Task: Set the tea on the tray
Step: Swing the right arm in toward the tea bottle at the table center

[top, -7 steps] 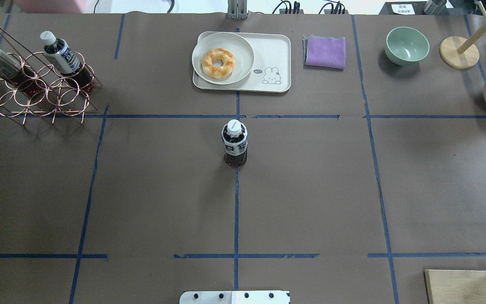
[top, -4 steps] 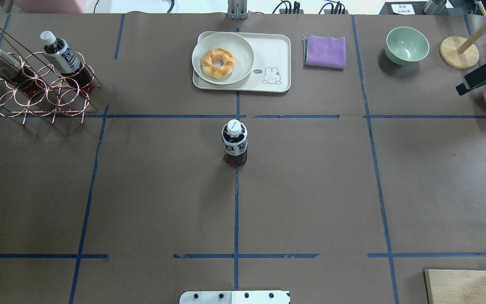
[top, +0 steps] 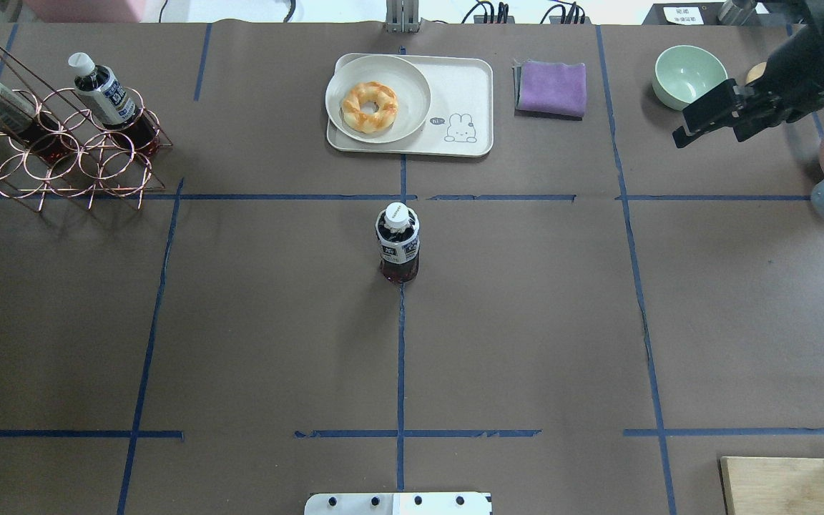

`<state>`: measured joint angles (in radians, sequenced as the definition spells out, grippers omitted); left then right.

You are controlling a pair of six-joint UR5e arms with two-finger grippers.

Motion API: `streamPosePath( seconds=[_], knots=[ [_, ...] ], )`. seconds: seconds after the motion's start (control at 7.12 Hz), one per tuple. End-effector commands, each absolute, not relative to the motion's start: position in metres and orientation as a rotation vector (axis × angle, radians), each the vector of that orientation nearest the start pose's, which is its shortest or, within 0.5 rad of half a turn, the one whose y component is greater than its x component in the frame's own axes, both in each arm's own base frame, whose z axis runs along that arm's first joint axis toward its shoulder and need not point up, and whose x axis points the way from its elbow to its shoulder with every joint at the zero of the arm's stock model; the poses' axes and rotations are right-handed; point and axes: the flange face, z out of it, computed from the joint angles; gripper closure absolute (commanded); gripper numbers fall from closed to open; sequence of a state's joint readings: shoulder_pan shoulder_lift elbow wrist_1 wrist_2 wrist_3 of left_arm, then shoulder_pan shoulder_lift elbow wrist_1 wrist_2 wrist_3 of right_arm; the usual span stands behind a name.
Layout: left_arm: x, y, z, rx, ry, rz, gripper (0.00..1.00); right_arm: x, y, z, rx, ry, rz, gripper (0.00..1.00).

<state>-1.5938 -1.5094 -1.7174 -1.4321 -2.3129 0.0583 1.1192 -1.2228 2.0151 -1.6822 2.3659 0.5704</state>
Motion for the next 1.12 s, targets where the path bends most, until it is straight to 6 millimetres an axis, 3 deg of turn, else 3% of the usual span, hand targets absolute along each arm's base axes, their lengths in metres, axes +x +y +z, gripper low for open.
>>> streamPosePath(
  seconds=[0.0,0.42,0.98],
  knots=[
    [-0.077,-0.46,0.63,-0.004,0.743,0.02,0.0,-0.21,-0.514,0.235,0.208,-0.985,-0.138,0.0],
    [-0.077,-0.461,0.629,0.004,0.743,0.023,0.0,-0.284,-0.505,0.188,0.203,-0.972,-0.074,0.0],
    [-0.077,-0.461,0.629,0.004,0.743,0.025,0.0,-0.34,-0.508,0.135,0.192,-0.99,-0.016,0.0]
  ],
)
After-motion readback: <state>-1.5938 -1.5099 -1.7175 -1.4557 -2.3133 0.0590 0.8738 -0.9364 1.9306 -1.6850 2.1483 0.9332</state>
